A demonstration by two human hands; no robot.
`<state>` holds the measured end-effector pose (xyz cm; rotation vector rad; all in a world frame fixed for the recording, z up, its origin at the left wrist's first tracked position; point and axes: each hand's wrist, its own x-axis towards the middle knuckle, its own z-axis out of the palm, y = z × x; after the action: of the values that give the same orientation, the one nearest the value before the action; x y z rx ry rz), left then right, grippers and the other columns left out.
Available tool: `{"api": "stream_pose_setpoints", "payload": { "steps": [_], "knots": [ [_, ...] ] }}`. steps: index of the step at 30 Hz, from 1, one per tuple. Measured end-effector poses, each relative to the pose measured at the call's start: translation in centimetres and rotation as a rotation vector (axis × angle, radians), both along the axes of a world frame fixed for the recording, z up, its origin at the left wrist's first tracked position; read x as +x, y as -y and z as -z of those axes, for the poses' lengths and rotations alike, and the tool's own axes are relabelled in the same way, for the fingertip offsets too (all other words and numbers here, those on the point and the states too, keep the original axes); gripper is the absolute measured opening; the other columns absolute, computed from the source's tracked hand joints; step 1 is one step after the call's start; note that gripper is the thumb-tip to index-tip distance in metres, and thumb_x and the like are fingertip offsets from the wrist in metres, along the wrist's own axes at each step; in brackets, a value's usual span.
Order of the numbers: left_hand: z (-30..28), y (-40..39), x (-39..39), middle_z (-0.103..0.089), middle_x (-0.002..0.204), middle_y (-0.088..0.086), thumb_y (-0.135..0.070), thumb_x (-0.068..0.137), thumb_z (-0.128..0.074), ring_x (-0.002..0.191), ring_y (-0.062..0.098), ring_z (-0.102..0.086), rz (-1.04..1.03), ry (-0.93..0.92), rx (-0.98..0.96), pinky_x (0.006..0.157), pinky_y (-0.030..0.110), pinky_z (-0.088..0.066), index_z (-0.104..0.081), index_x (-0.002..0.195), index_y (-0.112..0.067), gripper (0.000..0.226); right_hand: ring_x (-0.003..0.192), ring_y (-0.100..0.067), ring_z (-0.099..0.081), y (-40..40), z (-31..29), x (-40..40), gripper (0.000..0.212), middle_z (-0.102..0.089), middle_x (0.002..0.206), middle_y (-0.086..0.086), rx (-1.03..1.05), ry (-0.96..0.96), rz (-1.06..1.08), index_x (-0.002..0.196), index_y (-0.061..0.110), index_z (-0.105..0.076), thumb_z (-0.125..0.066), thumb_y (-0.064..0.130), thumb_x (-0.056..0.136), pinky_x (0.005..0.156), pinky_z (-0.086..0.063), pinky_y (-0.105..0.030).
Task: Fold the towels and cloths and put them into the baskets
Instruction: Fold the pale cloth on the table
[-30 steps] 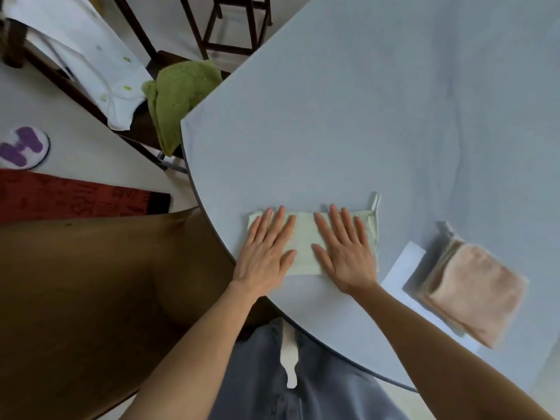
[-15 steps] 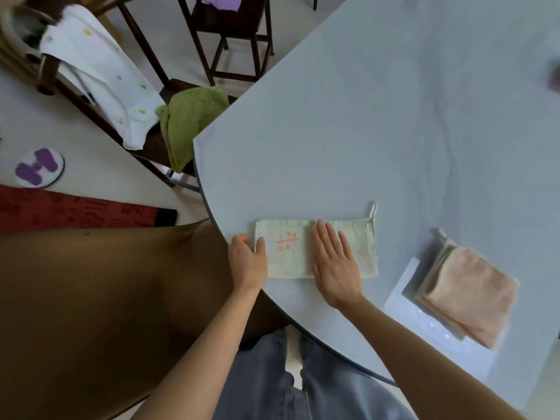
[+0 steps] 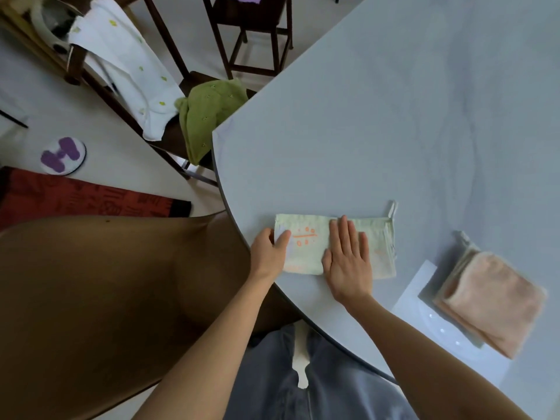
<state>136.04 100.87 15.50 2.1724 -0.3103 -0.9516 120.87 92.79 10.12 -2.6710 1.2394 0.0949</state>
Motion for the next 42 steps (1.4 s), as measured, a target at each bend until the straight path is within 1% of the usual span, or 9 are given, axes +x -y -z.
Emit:
{"api": "stream_pose_setpoints", "payload": {
  "steps": [6, 10, 15, 19, 25, 30, 36, 39, 42],
  "knots": [
    [-0.2, -1.0, -0.1, -0.065, 0.096, 0.006, -0.028, 0.095, -0.058, 0.074, 0.007, -0.058, 0.029, 0.096, -0.068, 0.049, 0.007, -0.042, -0.059, 0.099, -0.003, 0.025, 0.148, -0.022, -0.005, -0.1, 0.1, 0.2, 0.06, -0.01, 0.16, -0.01, 0.019, -0.068, -0.021, 0.153, 0.013, -0.011, -0.017, 0.034, 0.097, 0.118, -0.002, -0.043],
    [-1.3, -0.2, -0.2, -0.067, 0.096, 0.004, -0.03, 0.094, -0.059, 0.081, 0.014, -0.064, 0.06, 0.085, -0.121, 0.058, 0.019, -0.051, -0.059, 0.1, -0.006, 0.025, 0.148, -0.021, 0.008, 1.2, -0.9, -0.7, 0.061, 0.0, 0.16, -0.009, 0.117, 0.069, -0.087, 0.153, 0.016, -0.007, -0.017, 0.039, 0.097, 0.118, 0.009, -0.039],
    [-3.3, 2.6, -1.9, -0.063, 0.093, -0.005, -0.023, 0.09, -0.064, 0.077, 0.004, -0.06, 0.11, 0.075, -0.184, 0.057, 0.008, -0.044, -0.057, 0.106, -0.013, 0.02, 0.123, -0.037, -0.04, 3.6, -4.3, -3.2, 0.061, -0.047, 0.133, -0.019, 0.124, 0.222, 0.475, 0.135, 0.002, -0.042, -0.065, 0.025, 0.083, 0.103, -0.03, -0.043],
    [-4.3, 4.0, -4.8, -0.059, 0.091, -0.009, -0.02, 0.09, -0.064, 0.074, -0.001, -0.055, 0.182, 0.083, -0.189, 0.058, 0.003, -0.04, -0.057, 0.115, -0.013, 0.027, 0.114, -0.035, -0.049, 5.3, -5.7, -3.4, 0.052, -0.055, 0.119, -0.015, 0.389, 0.022, 0.684, 0.115, 0.005, -0.047, -0.069, 0.033, 0.077, 0.09, -0.038, -0.038],
    [-5.3, 5.0, -6.0, -0.063, 0.095, -0.006, -0.021, 0.089, -0.064, 0.085, 0.014, -0.061, 0.239, 0.09, -0.16, 0.076, 0.024, -0.045, -0.061, 0.119, -0.014, 0.031, 0.103, -0.032, -0.061, 6.9, -6.8, -2.9, 0.035, -0.066, 0.107, -0.014, 0.701, 0.211, 0.796, 0.104, 0.004, -0.066, -0.068, 0.021, 0.073, 0.087, -0.052, -0.039],
    [-6.2, 6.1, -5.4, -0.064, 0.081, 0.006, -0.013, 0.09, -0.06, 0.071, 0.016, -0.057, 0.114, -0.076, -0.241, 0.064, 0.026, -0.044, -0.067, 0.096, -0.005, 0.012, 0.089, -0.026, -0.056, 7.7, -9.8, -3.8, 0.043, -0.058, 0.1, -0.01, 0.815, 0.54, 0.899, 0.116, 0.0, -0.052, -0.067, 0.001, 0.076, 0.072, -0.046, -0.033],
    [-7.7, 7.6, -6.4, -0.066, 0.086, 0.003, -0.014, 0.091, -0.06, 0.076, 0.014, -0.059, 0.081, -0.197, -0.338, 0.063, 0.017, -0.046, -0.068, 0.103, -0.01, 0.015, 0.087, -0.025, -0.061, 7.2, -13.9, -2.3, 0.072, -0.06, 0.088, 0.002, 0.608, 0.781, 0.724, 0.142, 0.013, -0.023, -0.055, -0.003, 0.08, 0.075, -0.051, -0.035],
    [-8.9, 8.6, -7.1, -0.067, 0.081, 0.0, -0.016, 0.09, -0.062, 0.071, 0.012, -0.059, 0.07, -0.235, -0.412, 0.066, 0.022, -0.045, -0.071, 0.099, -0.017, 0.014, 0.078, -0.023, -0.059, 6.5, -15.4, -1.2, 0.03, -0.059, 0.078, 0.004, 0.501, 0.757, 0.562, 0.118, 0.009, -0.05, -0.056, 0.009, 0.088, 0.056, -0.037, -0.015],
    [-9.9, 9.1, -7.7, -0.067, 0.072, -0.004, -0.018, 0.09, -0.061, 0.058, 0.006, -0.057, 0.063, -0.264, -0.465, 0.06, 0.022, -0.044, -0.073, 0.095, -0.026, 0.015, 0.066, -0.024, -0.056, 5.7, -15.9, -0.6, 0.005, -0.059, 0.07, 0.0, 0.446, 0.741, 0.479, 0.09, 0.009, -0.054, -0.053, 0.006, 0.086, 0.05, -0.036, -0.02]
  ]
}}
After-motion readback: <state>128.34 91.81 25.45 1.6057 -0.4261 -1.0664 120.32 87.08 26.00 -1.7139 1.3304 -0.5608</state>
